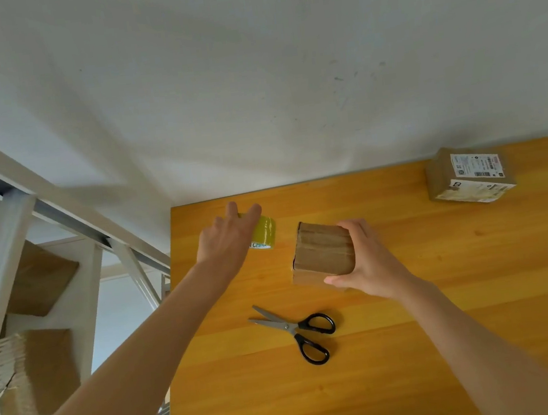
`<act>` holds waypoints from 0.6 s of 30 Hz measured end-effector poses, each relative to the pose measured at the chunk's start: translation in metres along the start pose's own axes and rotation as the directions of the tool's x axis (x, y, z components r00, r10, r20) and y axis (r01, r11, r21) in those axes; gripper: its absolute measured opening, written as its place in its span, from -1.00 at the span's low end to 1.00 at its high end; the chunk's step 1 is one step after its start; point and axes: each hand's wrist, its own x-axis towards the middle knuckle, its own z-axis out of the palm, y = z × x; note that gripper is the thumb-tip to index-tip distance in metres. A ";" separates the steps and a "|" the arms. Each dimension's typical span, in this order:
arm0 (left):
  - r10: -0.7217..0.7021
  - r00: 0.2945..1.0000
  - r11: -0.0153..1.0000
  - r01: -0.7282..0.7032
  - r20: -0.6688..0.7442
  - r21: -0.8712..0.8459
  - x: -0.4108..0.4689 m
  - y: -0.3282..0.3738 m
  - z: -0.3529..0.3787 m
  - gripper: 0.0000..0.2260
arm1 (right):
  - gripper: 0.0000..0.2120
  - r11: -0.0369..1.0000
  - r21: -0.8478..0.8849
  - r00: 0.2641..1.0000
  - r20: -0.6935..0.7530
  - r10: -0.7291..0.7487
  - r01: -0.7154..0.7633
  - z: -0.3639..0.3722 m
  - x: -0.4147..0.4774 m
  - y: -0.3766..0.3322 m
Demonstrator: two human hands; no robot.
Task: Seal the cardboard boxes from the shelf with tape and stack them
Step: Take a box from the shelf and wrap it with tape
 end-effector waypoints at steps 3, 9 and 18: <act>-0.010 1.000 1.000 0.010 0.013 0.008 0.002 0.001 0.010 -0.40 | -0.08 1.000 0.014 1.000 0.004 -0.002 0.002 0.000 0.000 0.003; -0.001 0.999 1.000 0.002 0.035 -0.011 0.000 0.001 0.023 -0.40 | -0.11 0.999 0.023 0.999 0.030 -0.024 0.023 -0.002 0.004 0.011; -0.015 0.997 1.000 0.016 0.070 -0.002 -0.004 0.006 0.037 -0.39 | -0.10 0.994 -0.093 0.998 0.022 -0.053 0.055 -0.003 0.004 0.009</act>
